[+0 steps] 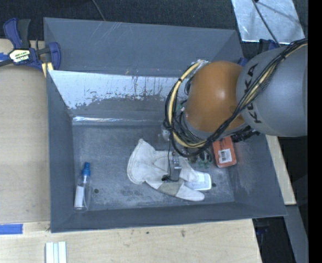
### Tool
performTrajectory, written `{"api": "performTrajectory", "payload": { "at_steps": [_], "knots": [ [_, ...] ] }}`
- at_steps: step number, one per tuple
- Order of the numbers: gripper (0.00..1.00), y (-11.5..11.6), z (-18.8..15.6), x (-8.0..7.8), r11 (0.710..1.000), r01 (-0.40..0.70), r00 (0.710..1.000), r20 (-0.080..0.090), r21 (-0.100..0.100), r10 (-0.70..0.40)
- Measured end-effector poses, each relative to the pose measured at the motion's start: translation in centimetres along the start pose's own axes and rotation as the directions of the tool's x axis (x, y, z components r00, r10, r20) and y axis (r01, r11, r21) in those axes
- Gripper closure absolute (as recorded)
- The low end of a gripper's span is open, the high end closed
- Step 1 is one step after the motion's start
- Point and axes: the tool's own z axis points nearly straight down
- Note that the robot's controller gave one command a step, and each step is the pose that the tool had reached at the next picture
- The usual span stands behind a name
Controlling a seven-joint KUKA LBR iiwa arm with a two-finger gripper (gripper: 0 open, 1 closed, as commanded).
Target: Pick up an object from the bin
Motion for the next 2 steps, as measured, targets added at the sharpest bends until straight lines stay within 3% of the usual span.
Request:
{"api": "performTrajectory", "payload": {
  "at_steps": [1, 2],
  "knots": [
    [0.00, 0.0, -0.4, -0.2, 1.000, -0.001, 1.000, 0.008, 0.000, 0.001],
    [0.00, -5.7, 5.0, -2.5, 1.000, -0.002, 1.000, 0.012, -0.001, 0.002]
  ]
}}
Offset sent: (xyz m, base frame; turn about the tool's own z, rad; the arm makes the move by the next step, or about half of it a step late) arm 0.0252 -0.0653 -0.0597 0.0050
